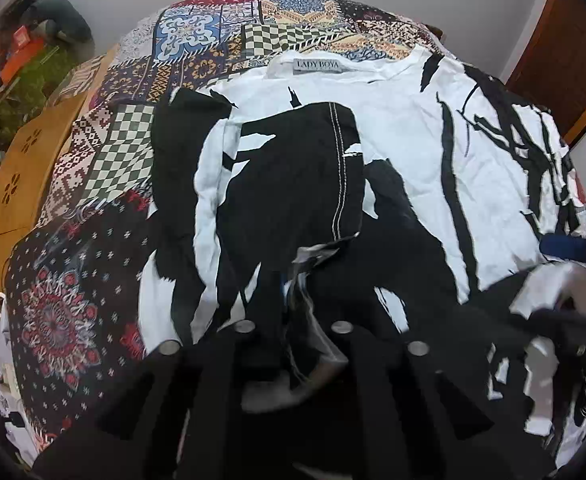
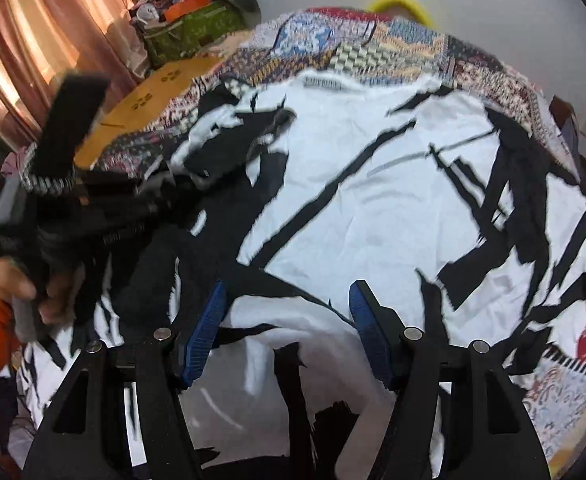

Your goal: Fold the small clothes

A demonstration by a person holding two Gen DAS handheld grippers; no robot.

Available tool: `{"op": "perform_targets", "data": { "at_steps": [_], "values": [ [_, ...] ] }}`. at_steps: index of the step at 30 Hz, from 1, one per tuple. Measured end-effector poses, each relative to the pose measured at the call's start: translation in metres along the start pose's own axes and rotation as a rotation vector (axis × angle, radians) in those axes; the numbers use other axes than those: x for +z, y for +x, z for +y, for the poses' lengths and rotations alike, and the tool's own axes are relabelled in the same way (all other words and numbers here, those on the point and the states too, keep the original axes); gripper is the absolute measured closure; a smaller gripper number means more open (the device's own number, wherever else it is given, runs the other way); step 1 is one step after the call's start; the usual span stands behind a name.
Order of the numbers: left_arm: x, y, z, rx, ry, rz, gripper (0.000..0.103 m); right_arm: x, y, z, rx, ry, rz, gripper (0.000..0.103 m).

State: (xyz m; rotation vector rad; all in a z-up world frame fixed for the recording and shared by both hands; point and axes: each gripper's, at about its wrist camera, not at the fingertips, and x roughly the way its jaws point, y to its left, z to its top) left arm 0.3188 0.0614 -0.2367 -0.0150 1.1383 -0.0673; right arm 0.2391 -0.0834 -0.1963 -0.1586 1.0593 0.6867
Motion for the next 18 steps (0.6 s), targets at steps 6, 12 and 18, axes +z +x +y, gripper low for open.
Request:
{"op": "perform_targets", "data": {
  "at_steps": [6,12,18],
  "values": [
    [0.005,-0.052,0.021,-0.048,-0.057,-0.129,0.035,0.029,-0.004,0.008,0.014,0.007,-0.068,0.042],
    [0.0,-0.076,0.068,0.016,-0.142,-0.188,0.032,0.058,0.027,0.02,0.034,0.018,-0.069,0.042],
    [-0.022,-0.033,0.099,0.018,-0.191,-0.068,0.032,0.09,0.067,0.022,0.007,0.011,-0.047,0.042]
  ]
}}
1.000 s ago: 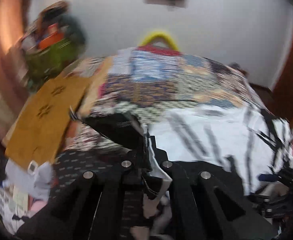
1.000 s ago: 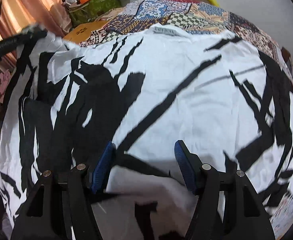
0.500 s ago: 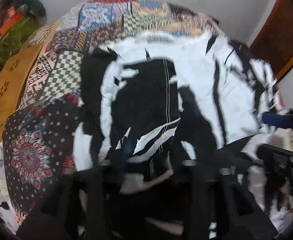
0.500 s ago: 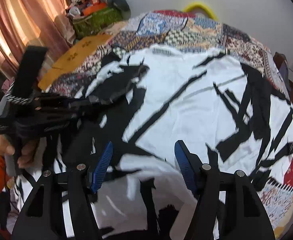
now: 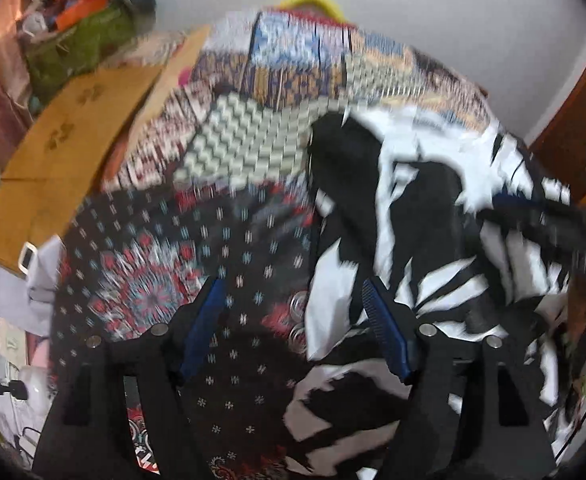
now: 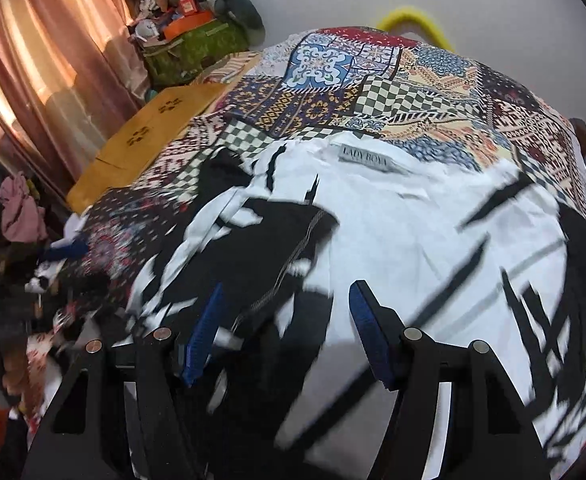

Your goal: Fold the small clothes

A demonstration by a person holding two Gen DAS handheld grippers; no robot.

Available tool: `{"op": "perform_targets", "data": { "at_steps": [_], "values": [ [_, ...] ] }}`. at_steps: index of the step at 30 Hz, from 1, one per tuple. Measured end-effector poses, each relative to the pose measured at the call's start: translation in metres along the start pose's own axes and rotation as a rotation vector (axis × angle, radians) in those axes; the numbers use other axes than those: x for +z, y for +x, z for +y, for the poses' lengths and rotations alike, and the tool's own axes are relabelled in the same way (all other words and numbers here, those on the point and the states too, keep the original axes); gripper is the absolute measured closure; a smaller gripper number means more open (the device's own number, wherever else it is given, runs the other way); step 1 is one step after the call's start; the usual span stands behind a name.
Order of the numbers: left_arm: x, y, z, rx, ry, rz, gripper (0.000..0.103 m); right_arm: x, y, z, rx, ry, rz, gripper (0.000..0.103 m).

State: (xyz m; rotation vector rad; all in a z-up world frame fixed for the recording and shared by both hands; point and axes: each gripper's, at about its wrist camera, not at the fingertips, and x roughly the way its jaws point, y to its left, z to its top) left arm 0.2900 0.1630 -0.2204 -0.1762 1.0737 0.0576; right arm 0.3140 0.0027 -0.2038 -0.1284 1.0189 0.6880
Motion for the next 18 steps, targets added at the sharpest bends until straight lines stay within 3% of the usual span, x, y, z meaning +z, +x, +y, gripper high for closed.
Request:
{"op": "perform_targets", "data": {
  "at_steps": [3,5,7,9,14,18],
  "values": [
    [-0.01,0.024,-0.002,0.001,0.036,0.05,0.032,0.015,0.021,-0.003,-0.024,0.006,0.011,0.045],
    [-0.014,0.035,-0.006,0.011,0.056,0.066,0.032,0.021,0.033,-0.004,-0.037,0.01,0.023,0.056],
    [-0.018,0.038,-0.009,0.02,0.07,0.055,0.032,0.025,0.042,-0.003,-0.049,-0.004,0.026,0.082],
    [-0.019,0.037,-0.009,0.026,0.071,0.041,0.032,0.027,0.049,0.002,-0.059,-0.041,0.026,0.095],
    [-0.021,0.035,-0.009,0.072,0.081,0.015,0.029,0.033,0.051,0.013,-0.142,-0.151,-0.013,0.099],
    [-0.019,0.04,0.001,0.083,0.034,0.021,0.025,0.04,0.058,0.005,-0.191,-0.139,0.0,0.099]
  ]
}}
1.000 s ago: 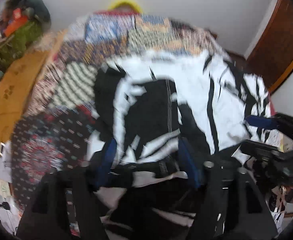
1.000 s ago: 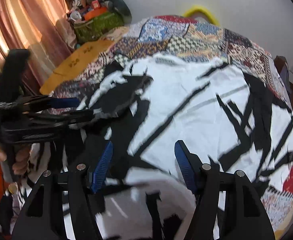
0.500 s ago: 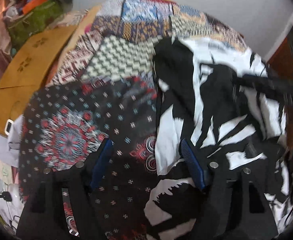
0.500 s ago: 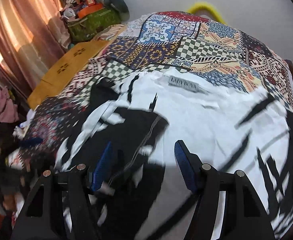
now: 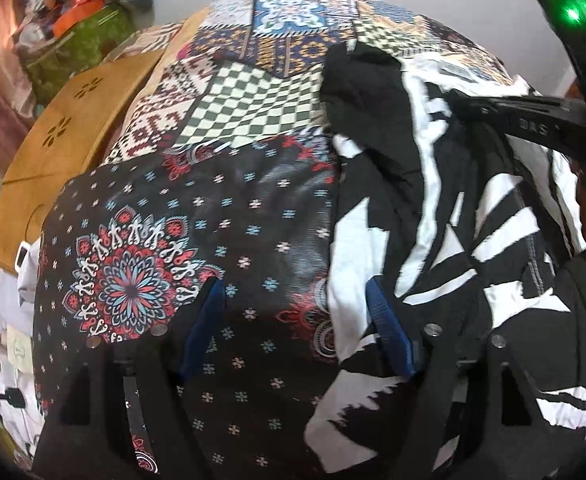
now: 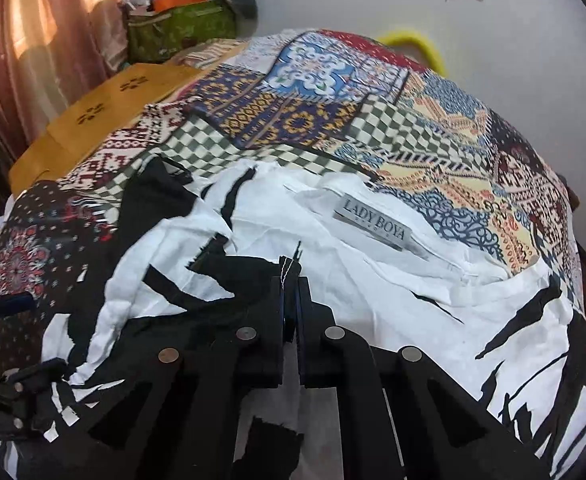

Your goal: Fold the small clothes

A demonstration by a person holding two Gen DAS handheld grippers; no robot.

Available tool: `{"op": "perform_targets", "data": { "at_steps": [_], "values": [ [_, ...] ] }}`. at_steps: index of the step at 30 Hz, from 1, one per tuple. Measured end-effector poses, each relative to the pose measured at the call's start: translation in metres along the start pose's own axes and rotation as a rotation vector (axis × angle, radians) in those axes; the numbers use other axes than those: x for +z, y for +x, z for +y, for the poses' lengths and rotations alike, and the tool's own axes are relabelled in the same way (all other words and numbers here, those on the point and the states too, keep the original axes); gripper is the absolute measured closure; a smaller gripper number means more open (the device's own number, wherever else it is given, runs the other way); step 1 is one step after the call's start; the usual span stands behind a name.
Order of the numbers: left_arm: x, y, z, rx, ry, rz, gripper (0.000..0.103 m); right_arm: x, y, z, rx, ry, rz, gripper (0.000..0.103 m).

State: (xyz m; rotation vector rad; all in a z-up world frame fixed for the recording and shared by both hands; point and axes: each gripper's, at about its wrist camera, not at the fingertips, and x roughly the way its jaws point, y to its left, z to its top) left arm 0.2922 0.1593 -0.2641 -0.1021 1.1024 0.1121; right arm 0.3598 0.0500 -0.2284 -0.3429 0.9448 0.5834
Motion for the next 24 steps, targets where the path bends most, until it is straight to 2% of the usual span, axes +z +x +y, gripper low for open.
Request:
{"op": "perform_targets", "data": {
  "at_steps": [4,6,8,10,12,15,18,20,24],
  "values": [
    [-0.001,-0.005,0.006,0.008,-0.031,0.03,0.026,-0.005,-0.012,0.003,-0.01,-0.015,0.002,0.098],
    [-0.004,-0.014,0.004,0.029,-0.018,0.025,0.026,-0.013,-0.032,0.0,0.02,-0.006,-0.008,0.095],
    [-0.009,-0.027,0.002,0.045,-0.003,0.014,0.026,-0.022,-0.05,-0.002,0.045,0.004,-0.012,0.089],
    [-0.015,-0.036,0.0,0.048,0.002,0.016,0.026,-0.037,-0.068,-0.004,0.088,0.021,-0.017,0.075],
    [-0.02,-0.042,-0.002,0.054,0.006,0.012,0.026,-0.057,-0.082,-0.004,0.135,0.052,-0.009,0.068],
    [-0.031,-0.049,-0.005,0.071,0.018,0.014,0.026,-0.088,-0.091,0.002,0.187,0.055,0.039,0.068],
    [-0.041,-0.049,-0.005,0.091,0.016,0.032,0.026,-0.119,-0.093,0.013,0.192,0.025,0.092,0.068],
    [-0.048,-0.046,-0.006,0.116,0.02,0.045,0.026,-0.134,-0.1,0.014,0.18,0.016,0.081,0.065],
    [-0.055,-0.041,-0.002,0.147,0.001,0.036,0.019,-0.16,-0.113,0.002,0.208,0.08,0.093,0.064]
  ]
}}
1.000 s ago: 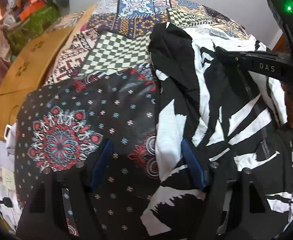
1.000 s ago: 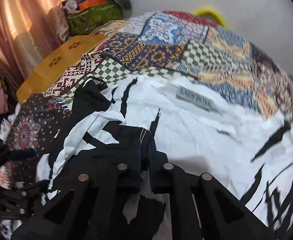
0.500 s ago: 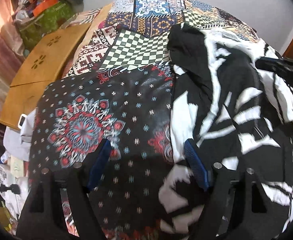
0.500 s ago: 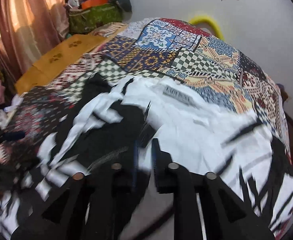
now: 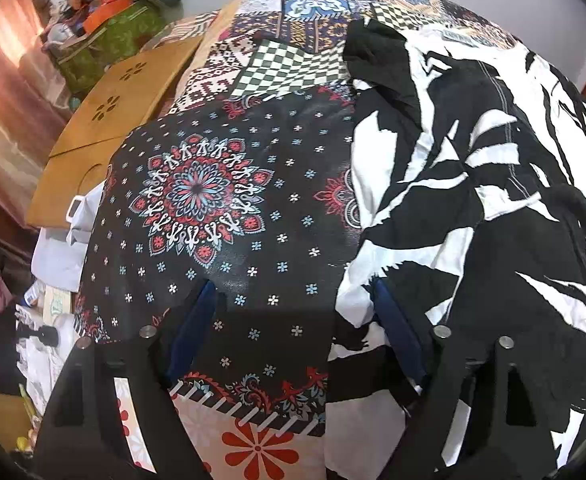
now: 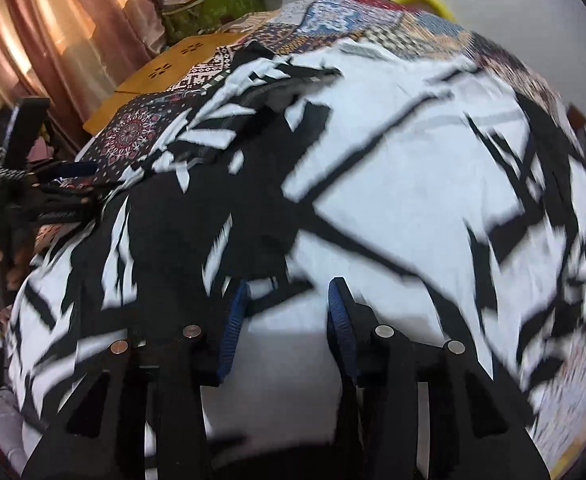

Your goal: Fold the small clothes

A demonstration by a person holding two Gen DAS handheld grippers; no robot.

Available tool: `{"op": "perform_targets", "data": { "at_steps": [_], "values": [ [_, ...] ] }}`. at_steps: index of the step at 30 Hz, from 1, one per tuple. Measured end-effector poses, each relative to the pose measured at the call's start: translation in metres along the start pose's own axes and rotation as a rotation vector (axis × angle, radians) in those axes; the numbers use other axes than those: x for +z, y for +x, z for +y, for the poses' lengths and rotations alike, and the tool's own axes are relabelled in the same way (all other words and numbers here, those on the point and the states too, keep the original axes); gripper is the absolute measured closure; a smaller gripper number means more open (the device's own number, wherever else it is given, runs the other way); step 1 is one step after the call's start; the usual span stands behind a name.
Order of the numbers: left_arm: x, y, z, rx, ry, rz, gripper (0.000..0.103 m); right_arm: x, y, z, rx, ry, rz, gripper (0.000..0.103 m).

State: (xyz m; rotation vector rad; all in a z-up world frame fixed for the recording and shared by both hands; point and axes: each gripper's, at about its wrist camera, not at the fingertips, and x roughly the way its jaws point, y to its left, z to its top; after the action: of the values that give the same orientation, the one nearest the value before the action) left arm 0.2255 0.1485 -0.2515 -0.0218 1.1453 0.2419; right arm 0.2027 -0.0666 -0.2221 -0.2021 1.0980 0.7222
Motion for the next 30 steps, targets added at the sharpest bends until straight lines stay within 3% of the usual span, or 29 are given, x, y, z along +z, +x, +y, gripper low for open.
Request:
{"op": "perform_targets", "data": {
  "at_steps": [9,13,17,21,27,30],
  "values": [
    [0.001,-0.004,0.0,0.036,0.014,0.012,0.015,-0.053,-0.033,-0.033,0.019,0.12,-0.017,0.064],
    [0.007,-0.021,-0.004,0.043,0.031,-0.023,0.016,-0.063,-0.051,-0.042,0.018,0.141,-0.037,0.064],
    [0.024,-0.041,-0.011,0.024,0.032,-0.085,0.015,-0.062,-0.076,-0.06,-0.028,0.181,-0.121,0.063],
    [0.049,-0.046,-0.024,0.002,0.045,-0.122,0.015,-0.051,-0.096,-0.095,-0.106,0.264,-0.226,0.056],
    [0.092,-0.022,-0.043,0.005,0.058,-0.12,0.015,-0.033,-0.102,-0.159,-0.209,0.392,-0.306,0.056],
    [0.117,0.004,-0.05,0.031,0.062,-0.107,0.015,-0.025,-0.096,-0.186,-0.238,0.44,-0.305,0.056]
  ]
}}
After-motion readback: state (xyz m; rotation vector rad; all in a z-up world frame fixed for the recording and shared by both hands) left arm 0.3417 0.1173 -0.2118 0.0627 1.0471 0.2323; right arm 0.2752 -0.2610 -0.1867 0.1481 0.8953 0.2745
